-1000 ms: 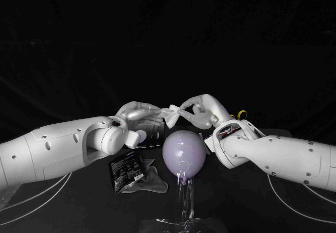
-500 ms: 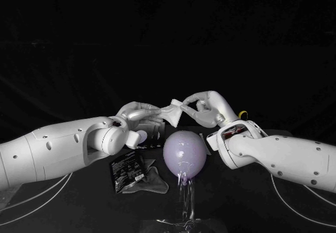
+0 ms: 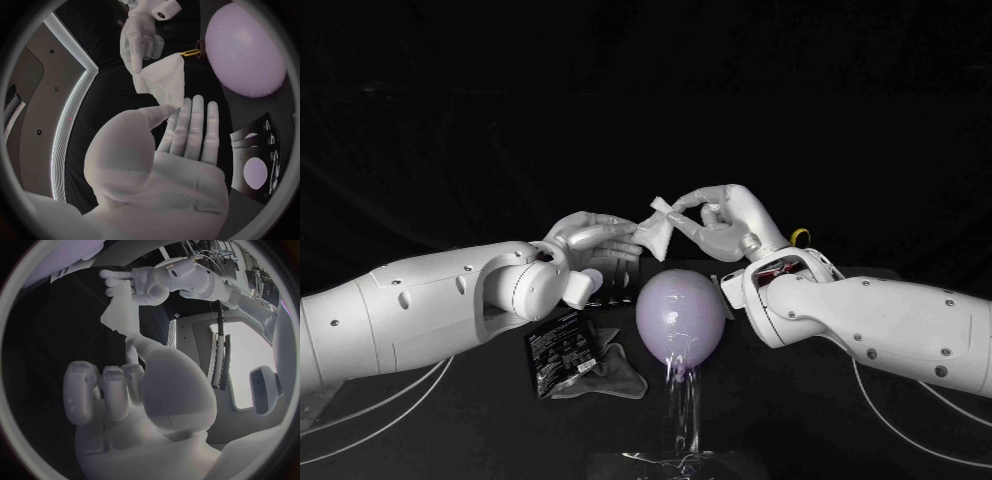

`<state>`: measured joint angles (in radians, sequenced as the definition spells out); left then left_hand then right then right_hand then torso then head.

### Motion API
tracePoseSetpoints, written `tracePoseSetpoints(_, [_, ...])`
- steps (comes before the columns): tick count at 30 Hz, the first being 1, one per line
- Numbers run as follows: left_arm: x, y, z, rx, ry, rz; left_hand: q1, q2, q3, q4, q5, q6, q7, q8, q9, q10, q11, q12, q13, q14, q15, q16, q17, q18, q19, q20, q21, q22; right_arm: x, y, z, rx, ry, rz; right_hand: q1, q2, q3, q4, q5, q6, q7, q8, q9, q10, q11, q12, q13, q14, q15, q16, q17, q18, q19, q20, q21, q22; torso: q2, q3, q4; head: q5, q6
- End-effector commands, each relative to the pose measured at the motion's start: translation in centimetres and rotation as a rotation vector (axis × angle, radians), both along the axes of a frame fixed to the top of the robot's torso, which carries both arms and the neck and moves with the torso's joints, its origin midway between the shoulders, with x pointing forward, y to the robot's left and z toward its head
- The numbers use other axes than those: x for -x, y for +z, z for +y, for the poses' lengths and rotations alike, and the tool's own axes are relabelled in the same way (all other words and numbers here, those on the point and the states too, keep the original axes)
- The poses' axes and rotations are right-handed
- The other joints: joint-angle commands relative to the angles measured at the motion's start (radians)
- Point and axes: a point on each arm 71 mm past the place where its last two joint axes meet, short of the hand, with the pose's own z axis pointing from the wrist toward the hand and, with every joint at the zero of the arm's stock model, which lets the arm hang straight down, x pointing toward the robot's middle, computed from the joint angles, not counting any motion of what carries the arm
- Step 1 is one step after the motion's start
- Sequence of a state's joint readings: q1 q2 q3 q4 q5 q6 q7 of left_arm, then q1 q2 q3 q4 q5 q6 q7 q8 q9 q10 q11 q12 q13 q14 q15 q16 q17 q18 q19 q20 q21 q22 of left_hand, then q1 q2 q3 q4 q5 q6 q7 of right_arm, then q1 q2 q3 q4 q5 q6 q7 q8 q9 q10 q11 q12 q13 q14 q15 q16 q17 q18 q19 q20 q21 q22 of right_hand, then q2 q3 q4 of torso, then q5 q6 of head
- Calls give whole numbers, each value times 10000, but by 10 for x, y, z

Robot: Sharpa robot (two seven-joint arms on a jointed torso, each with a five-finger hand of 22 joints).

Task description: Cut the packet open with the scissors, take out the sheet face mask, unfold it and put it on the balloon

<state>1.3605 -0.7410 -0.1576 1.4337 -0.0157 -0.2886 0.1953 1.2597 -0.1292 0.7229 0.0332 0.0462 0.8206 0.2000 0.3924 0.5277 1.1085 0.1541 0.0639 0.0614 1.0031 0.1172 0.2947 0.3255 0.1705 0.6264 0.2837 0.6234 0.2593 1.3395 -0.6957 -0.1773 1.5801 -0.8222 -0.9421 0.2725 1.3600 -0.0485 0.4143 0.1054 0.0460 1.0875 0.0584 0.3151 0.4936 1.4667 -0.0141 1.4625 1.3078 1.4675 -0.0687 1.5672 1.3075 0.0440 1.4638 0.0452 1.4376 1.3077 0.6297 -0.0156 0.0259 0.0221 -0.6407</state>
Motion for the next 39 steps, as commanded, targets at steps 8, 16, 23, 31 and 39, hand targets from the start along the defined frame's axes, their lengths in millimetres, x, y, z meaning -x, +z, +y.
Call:
tracePoseSetpoints(8, [4,3,-10,606,-1086,5,242,-672,-1014,119,30,-957,204,-880,-821,-1294,417,5,20,-1292,486,-976,-422,-418,-644,80,-1454,-896,0,1,3,-37,178,-64,117,33,-2,-92,30,92,-46,41,19,672,-49,55,2080,1033,-65,35,2633,-145,430,-73,33,2243,-1,3,-6,-5,13])
tracePoseSetpoints(16, [2,1,-10,431,-1054,101,746,-597,-1207,-36,37,-930,341,-946,-1069,-1399,426,29,25,-1263,494,-1130,-550,-418,-365,71,-1785,-1162,1,1,2,-49,201,-95,124,31,6,-104,29,88,-45,44,22,675,-49,63,2084,1033,-66,35,2633,-148,437,-74,47,2247,-4,4,-9,-15,22])
tracePoseSetpoints(23, [-1,-1,-6,242,-827,-4,613,-666,-1648,120,28,-979,266,-1019,-1317,-1907,588,-1,17,-2177,783,-1763,-870,-866,-1650,93,-3032,-1726,2,2,2,-58,244,-117,135,28,19,-122,30,83,-45,51,26,677,-49,67,2087,1033,-67,35,2633,-148,437,-76,49,2248,-8,6,-10,-22,47])
tracePoseSetpoints(31, [-12,-1,10,113,-5,-427,98,-790,-2789,836,33,-1107,171,-1053,-1526,-2322,352,30,29,-4656,991,-2457,-1622,-1093,-3069,94,-4149,-2134,6,4,1,-85,386,-112,141,27,28,-133,30,80,-44,55,29,680,-49,74,2091,1033,-67,35,2633,-152,444,-77,63,2252,-5,1,-5,-29,70])
tracePoseSetpoints(39, [-19,1,17,38,-51,-925,456,-665,-4131,1168,26,-1215,-138,-1125,-1779,-2598,11,35,31,-5846,921,-2499,-1993,-1051,-3867,81,-4732,-2210,8,6,0,-115,461,-71,141,27,28,-133,30,80,-44,55,29,680,-49,74,2091,1033,-67,35,2633,-152,444,-77,63,2252,-3,-4,-8,-25,90])
